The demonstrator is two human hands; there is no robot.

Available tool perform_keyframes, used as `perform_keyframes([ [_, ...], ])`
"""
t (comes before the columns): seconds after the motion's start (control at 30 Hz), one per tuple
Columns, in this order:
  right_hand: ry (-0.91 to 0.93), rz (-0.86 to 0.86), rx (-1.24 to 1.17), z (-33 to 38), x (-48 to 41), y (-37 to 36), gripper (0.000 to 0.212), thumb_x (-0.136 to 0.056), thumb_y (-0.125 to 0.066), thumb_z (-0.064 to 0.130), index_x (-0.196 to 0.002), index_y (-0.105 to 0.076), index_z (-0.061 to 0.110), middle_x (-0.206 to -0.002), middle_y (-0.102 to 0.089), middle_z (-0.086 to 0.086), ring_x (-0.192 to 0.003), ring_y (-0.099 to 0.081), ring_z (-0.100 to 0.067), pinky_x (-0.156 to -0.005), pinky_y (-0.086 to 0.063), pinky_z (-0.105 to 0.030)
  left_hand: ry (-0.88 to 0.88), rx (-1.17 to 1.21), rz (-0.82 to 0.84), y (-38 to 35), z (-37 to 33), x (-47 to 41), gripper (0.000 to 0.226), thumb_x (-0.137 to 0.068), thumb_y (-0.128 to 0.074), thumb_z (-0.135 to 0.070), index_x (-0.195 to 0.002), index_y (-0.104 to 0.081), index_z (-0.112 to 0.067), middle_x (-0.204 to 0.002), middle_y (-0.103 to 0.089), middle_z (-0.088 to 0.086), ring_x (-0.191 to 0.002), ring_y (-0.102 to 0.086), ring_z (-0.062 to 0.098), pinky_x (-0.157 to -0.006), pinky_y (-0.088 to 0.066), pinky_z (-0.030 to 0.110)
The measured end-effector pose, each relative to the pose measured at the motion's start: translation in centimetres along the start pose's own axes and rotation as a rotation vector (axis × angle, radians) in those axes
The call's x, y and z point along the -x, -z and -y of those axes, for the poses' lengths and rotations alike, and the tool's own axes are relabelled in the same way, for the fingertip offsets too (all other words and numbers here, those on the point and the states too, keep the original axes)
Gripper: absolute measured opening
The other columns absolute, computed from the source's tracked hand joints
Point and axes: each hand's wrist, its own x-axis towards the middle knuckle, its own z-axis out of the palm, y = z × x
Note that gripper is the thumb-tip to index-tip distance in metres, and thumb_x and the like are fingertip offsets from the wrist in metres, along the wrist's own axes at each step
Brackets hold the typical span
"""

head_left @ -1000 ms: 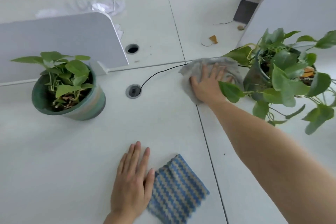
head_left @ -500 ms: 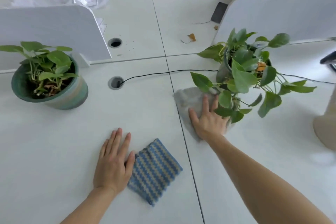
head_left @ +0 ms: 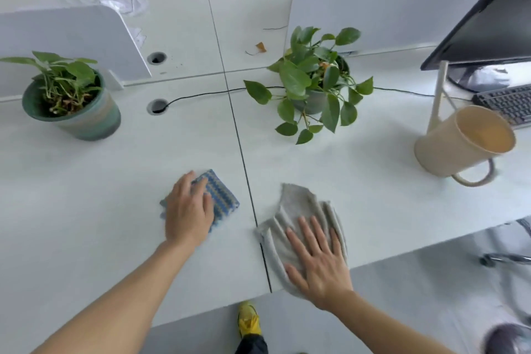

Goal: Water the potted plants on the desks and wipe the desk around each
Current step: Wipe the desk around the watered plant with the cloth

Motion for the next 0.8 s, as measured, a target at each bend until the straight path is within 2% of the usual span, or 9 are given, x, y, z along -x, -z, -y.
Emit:
perform_keyframes([
  [0.1,0.008,0.075,0.003,-1.7,3.1,0.1,0.069,-0.097,-0.030,0.067,-0.157,-0.027,0.034,-0.166,-0.018,0.000,-0.154,-0.013,-0.024,-0.117,-0.013,-0.052,-0.139,0.110,-0.013,-0.4,-5.3,5.3,0.033,-0.085,-0.041,-0.025,-0.090,-0.069,-0.007,-0.096,-0.061,0.012,-0.090,-0.056,0.033,-0.081,-0.042,0.040],
  [0.17,0.025,0.094,-0.114,-2.8,4.1,1.6,0.071,-0.095,-0.020,0.072,-0.154,-0.033,0.036,-0.166,-0.016,0.007,-0.154,-0.010,-0.018,-0.120,-0.012,-0.047,-0.149,0.141,0.092,-1.1,-8.5,8.9,0.033,-0.085,-0.040,-0.034,-0.080,-0.066,-0.013,-0.083,-0.059,0.003,-0.081,-0.059,0.029,-0.070,-0.049,0.038],
  [0.3,-0.134,-0.061,-0.358,-5.4,2.1,6.7,0.046,-0.100,-0.047,0.049,-0.140,-0.056,0.028,-0.155,-0.043,0.008,-0.143,-0.038,-0.017,-0.109,-0.041,-0.037,0.095,0.036,0.438,-2.0,-13.8,13.0,0.046,-0.088,-0.049,-0.058,-0.113,-0.054,-0.019,-0.111,-0.060,-0.001,-0.111,-0.056,0.022,-0.083,-0.047,0.035],
  [0.4,-0.189,0.025,-0.244,-7.6,-0.8,8.1,0.055,-0.103,-0.043,0.042,-0.155,-0.030,0.031,-0.167,-0.014,0.006,-0.152,-0.017,-0.018,-0.114,-0.035,-0.042,0.191,0.034,0.467,-2.5,-15.6,13.4,0.040,-0.091,-0.057,-0.042,-0.119,-0.046,-0.016,-0.118,-0.060,0.003,-0.112,-0.055,0.025,-0.083,-0.048,0.036],
  [0.47,-0.147,0.120,-0.147,-8.2,-1.0,6.5,0.051,-0.103,-0.045,0.036,-0.152,-0.034,0.029,-0.166,-0.016,0.004,-0.152,-0.018,-0.021,-0.113,-0.035,-0.045,0.204,0.023,0.493,-2.5,-15.7,13.6,0.031,-0.093,-0.053,-0.029,-0.120,-0.049,-0.016,-0.118,-0.061,0.005,-0.109,-0.057,0.027,-0.083,-0.050,0.036],
  [0.57,0.012,-0.084,-0.145,-7.8,3.3,3.3,0.025,-0.086,-0.071,0.014,-0.111,-0.070,0.013,-0.131,-0.062,-0.002,-0.120,-0.062,-0.029,-0.076,-0.058,-0.042,0.204,-0.027,0.562,-1.9,-15.3,14.7,0.031,-0.090,-0.051,-0.018,-0.121,-0.054,-0.017,-0.119,-0.061,0.006,-0.110,-0.058,0.028,-0.083,-0.047,0.033],
  [0.63,0.018,-0.127,-0.160,-7.9,6.3,1.6,0.012,-0.080,-0.074,0.009,-0.091,-0.073,0.014,-0.108,-0.069,0.003,-0.096,-0.069,-0.028,-0.055,-0.056,-0.035,0.219,-0.046,0.631,-1.6,-14.7,15.6,0.028,-0.086,-0.054,-0.016,-0.114,-0.056,-0.018,-0.116,-0.060,0.004,-0.107,-0.058,0.026,-0.079,-0.046,0.031],
  [0.7,-0.130,-0.077,-0.214,-8.1,8.0,2.3,0.012,-0.091,-0.062,0.017,-0.096,-0.072,0.015,-0.108,-0.067,0.005,-0.095,-0.066,-0.024,-0.064,-0.051,-0.034,0.264,0.018,0.646,-0.8,-14.2,16.0,0.008,-0.082,-0.059,-0.018,-0.087,-0.053,-0.020,-0.096,-0.060,0.001,-0.092,-0.058,0.024,-0.066,-0.043,0.029],
  [0.8,-0.415,0.072,-0.506,-8.2,8.8,5.2,0.013,-0.090,-0.059,0.029,-0.089,-0.068,0.019,-0.088,-0.070,0.003,-0.083,-0.066,-0.019,-0.067,-0.049,-0.033,0.389,0.312,0.627,0.0,-13.7,15.6,0.026,-0.076,-0.062,-0.017,-0.063,-0.039,-0.018,-0.063,-0.045,-0.002,-0.066,-0.046,0.022,-0.053,-0.028,0.030],
])
